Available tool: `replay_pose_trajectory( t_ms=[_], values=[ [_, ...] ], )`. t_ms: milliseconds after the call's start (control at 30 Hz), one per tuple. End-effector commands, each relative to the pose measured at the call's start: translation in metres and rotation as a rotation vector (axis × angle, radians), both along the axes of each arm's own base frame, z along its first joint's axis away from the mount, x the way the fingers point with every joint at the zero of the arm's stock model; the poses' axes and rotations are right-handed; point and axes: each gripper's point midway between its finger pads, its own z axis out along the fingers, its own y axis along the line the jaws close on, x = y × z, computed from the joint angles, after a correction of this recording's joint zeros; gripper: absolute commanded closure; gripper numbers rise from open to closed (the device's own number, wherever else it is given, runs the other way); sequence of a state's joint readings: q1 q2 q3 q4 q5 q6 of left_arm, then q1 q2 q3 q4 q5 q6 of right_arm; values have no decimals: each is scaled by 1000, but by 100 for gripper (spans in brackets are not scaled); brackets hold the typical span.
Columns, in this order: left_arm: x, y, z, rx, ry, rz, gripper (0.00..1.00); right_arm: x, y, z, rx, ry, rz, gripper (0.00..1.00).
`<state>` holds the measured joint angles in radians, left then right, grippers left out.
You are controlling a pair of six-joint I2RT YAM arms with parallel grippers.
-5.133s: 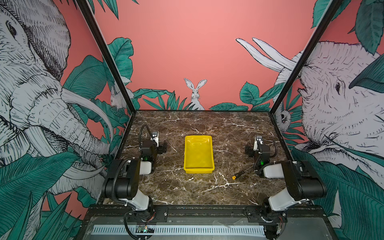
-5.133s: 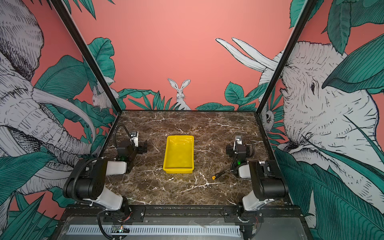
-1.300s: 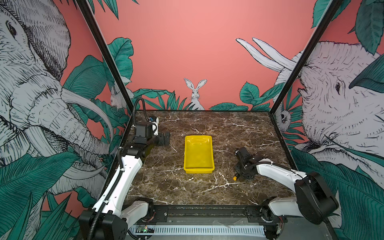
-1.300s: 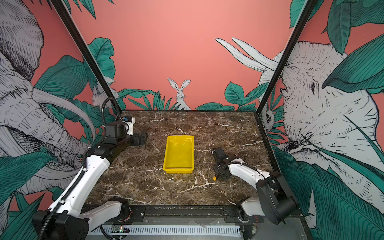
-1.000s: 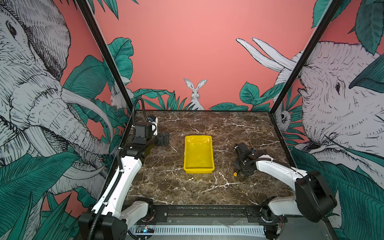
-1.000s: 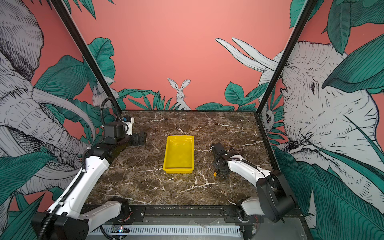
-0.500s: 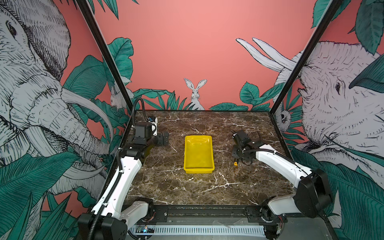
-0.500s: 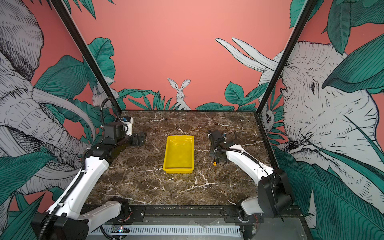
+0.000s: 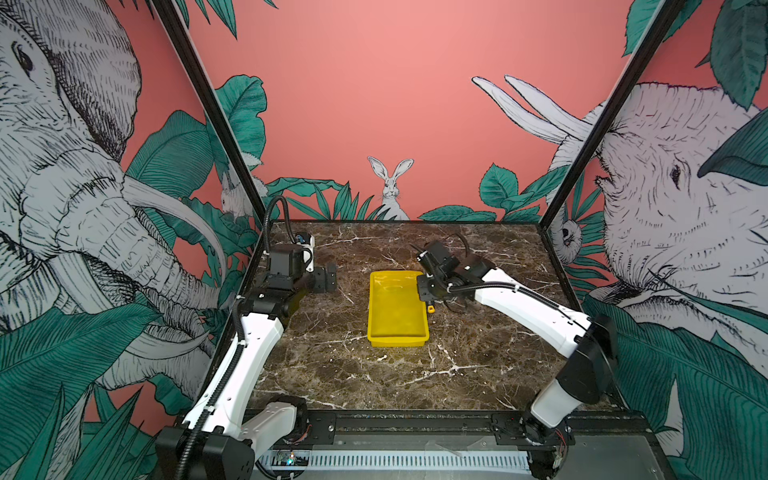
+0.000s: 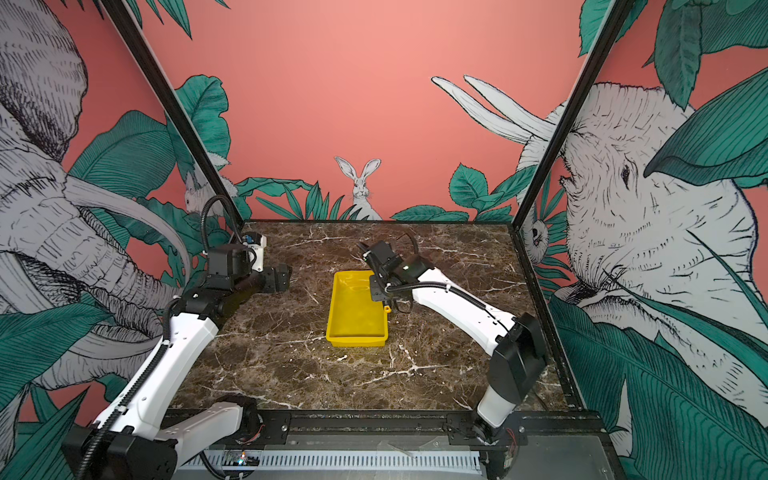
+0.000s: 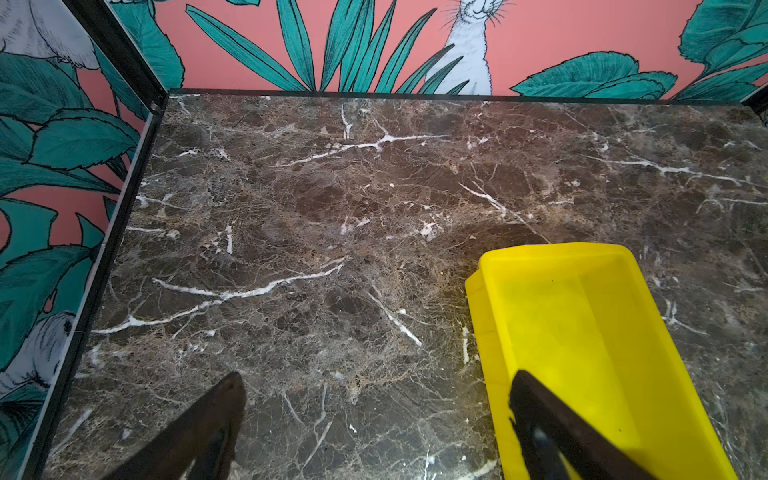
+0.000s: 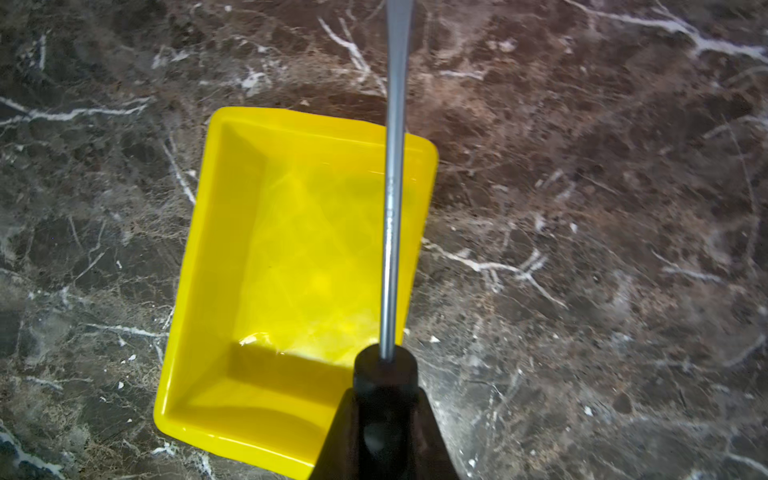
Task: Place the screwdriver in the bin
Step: 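Carry the screwdriver over the yellow bin and lower it inside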
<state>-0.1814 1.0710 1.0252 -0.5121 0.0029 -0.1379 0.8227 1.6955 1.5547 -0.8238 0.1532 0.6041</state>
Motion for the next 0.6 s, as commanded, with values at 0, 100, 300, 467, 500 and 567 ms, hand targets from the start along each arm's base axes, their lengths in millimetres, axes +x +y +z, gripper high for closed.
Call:
replay_pose_trajectory(
  t_ms=[0, 100, 300, 467, 500, 567],
  values=[
    [-5, 4, -3, 19, 5, 7, 0, -2, 24, -14, -45, 25, 68, 96],
    [-5, 5, -2, 21, 5, 8, 0, -1, 45, -30, -51, 44, 103, 96],
    [-5, 6, -3, 26, 10, 13, 0, -1, 61, -61, -94, 88, 132, 96],
    [-5, 6, -3, 26, 11, 12, 0, -1, 63, -86, -128, 122, 137, 96],
    [-6, 6, -3, 28, 13, 10, 0, -1, 63, -92, -134, 129, 139, 96],
    [-6, 7, -3, 31, 12, 11, 0, 0, 65, -99, -139, 138, 140, 96]
  ],
)
